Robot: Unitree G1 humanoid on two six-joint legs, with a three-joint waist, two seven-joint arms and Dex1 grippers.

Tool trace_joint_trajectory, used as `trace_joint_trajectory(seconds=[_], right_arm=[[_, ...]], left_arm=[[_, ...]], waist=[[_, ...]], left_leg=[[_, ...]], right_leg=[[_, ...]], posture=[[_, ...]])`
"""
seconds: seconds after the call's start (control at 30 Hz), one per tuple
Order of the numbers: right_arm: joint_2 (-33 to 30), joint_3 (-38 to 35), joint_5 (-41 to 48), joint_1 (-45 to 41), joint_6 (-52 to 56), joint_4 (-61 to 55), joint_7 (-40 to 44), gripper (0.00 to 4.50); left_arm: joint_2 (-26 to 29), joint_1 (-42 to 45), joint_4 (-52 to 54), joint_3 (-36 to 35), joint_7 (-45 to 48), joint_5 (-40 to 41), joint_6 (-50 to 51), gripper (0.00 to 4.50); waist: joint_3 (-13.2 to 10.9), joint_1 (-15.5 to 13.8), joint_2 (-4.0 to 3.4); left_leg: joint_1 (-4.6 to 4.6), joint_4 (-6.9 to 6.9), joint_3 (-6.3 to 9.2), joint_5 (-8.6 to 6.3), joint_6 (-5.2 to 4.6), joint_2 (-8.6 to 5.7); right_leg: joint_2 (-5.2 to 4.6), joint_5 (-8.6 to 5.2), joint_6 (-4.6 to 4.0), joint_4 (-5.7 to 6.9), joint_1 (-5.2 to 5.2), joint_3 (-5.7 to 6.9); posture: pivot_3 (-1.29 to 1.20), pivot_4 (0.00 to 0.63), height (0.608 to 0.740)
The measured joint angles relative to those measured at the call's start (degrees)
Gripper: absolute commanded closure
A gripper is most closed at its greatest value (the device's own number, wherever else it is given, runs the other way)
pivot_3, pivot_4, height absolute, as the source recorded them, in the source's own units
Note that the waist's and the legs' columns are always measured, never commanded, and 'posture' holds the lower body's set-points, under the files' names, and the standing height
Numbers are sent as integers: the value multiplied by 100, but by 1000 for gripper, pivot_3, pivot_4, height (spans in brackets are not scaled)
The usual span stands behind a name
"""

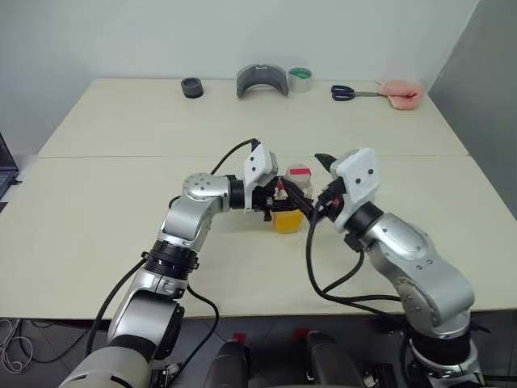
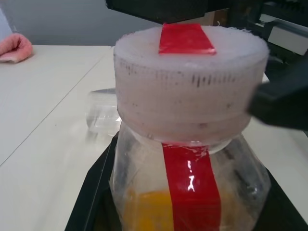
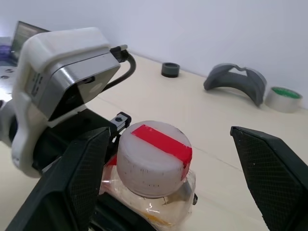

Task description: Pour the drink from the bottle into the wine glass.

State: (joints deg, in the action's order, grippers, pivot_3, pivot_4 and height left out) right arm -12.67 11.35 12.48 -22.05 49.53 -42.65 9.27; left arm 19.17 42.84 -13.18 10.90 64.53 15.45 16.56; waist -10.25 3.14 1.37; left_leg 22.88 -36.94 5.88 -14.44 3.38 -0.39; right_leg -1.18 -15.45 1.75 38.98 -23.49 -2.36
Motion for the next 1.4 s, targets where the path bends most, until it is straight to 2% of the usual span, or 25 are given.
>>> trace_joint_trajectory(seconds=[0.2, 0.47, 0.6, 0.73, 0.77, 0.93, 1.1, 1.2, 1.3, 1.4], right_arm=[[452, 141, -297, -14, 303, -2, -554, 241], [715, 227, -456, -16, 318, -1, -693, 241], [733, 246, -451, -3, 318, 0, -673, 1121], [738, 340, -441, 3, 312, 5, -588, 2468], [730, 337, -444, 7, 294, 9, -577, 2621], [581, 311, -403, 14, 143, 35, -348, 2618], [-353, -88, 235, -185, -857, 727, 1219, 2618], [-1358, -272, 831, -1099, -1692, 2176, 3272, 2618], [-1564, -268, 1132, -1833, -1960, 3358, 4464, 2618], [-1533, -247, 1263, -2158, -2038, 4047, 4926, 2618]], left_arm=[[-37, 1, -31, 0, 0, -12, -71, 2686], [-19, 1, -30, 0, 2, -20, -72, 2686], [-12, 1, -30, 2, 1, -23, -72, 2686], [-12, 1, -29, 5, 0, -28, -73, 2686], [-10, 1, -26, 4, 1, -25, -79, 2686], [-5, 0, 1, 4, 11, -7, -79, 2686], [89, 0, 34, 7, 126, -1, -74, 2693], [156, -1, 31, 23, 224, -12, -60, 2694], [188, 37, 29, 16, 231, -12, -12, 2700], [193, 60, -37, 12, 193, -15, 61, 2703]], waist=[[0, 6, 0], [0, 10, 0], [0, 10, -1], [0, 13, -1], [0, 13, -1], [0, 13, -1], [0, 14, 0], [-4, 35, -2], [-4, 38, -2], [-4, 29, -2]], left_leg=[[-1, 0, -1, 0, -1, 1], [-1, 0, 0, -10, -17, 1], [-1, 0, 0, -11, -19, 1], [-1, 0, 0, -11, -19, 1], [-1, 0, 1, -11, -19, 0], [-2, 0, 1, -11, -20, 1], [-4, 1, -1, -13, -23, -1], [-14, -1, -13, -13, -25, 0], [-14, 2, -3, -15, -28, 8], [-8, 0, 1, -14, -26, 5]], right_leg=[[1, 0, 0, 1, 0, -1], [1, 0, 0, 1, 0, 1], [1, 0, 0, 1, 0, 0], [1, 0, 0, 1, 0, 0], [1, 0, 0, 1, 0, 1], [2, 0, 0, 1, 0, 1], [2, 0, 0, -1, 3, 1], [4, 0, 0, -2, 10, -2], [13, 0, -1, -1, 11, 4], [6, 0, -1, -1, 8, 6]], posture=[[0, 150, 740], [0, 150, 740], [0, 150, 740], [0, 150, 740], [0, 150, 740], [0, 150, 740], [0, 150, 740], [0, 150, 740], [0, 150, 740], [0, 150, 740]])
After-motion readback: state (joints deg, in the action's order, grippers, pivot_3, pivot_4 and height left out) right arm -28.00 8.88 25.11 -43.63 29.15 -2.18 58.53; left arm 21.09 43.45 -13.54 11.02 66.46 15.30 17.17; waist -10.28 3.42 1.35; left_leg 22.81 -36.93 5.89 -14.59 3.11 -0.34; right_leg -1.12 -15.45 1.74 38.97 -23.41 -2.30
